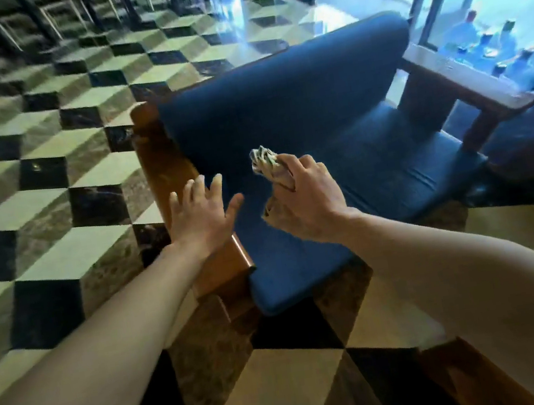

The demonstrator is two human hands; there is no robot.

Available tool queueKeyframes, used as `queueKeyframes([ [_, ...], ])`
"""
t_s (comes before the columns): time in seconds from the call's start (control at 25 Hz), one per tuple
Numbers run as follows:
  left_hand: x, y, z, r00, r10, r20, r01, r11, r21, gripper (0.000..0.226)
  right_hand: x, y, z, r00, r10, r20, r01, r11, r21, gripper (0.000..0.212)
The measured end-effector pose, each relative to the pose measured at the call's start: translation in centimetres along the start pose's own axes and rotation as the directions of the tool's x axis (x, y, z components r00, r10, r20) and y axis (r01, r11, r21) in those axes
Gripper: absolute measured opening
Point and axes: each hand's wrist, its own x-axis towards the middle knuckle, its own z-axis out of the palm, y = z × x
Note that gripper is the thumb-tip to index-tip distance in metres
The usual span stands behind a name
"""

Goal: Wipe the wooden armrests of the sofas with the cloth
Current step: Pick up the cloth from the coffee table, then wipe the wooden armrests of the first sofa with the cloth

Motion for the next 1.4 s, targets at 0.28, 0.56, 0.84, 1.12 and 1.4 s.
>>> queueKeyframes([
  [0.28,0.0,-15.9,-3.8,0.985,-0.167,-0.038,0.167,0.986,0.011,0.081,6.9,-11.2,5.5,0.992,-0.127,-0.011,0.126,0.99,-0.065,0.054],
  [0.56,7.4,-21.9,-1.6,0.985,-0.171,0.01,0.171,0.985,0.007,0.079,15.3,-13.4,12.7,0.984,-0.172,0.038,0.175,0.982,-0.078,0.051],
  [0.84,17.6,-26.8,-0.6,0.975,-0.21,0.077,0.208,0.978,0.035,0.083,27.4,-14.3,19.5,0.97,-0.209,0.124,0.216,0.975,-0.048,0.052],
  [1.12,27.2,-30.9,2.3,0.976,-0.155,0.152,0.151,0.988,0.039,0.081,34.6,-13.9,24.9,0.986,-0.098,0.137,0.107,0.993,-0.055,0.051],
  [1.4,38.9,-36.9,11.7,0.958,0.065,0.278,-0.063,0.998,-0.015,0.081,40.1,-13.0,34.0,0.986,0.082,0.148,-0.059,0.986,-0.155,0.051],
])
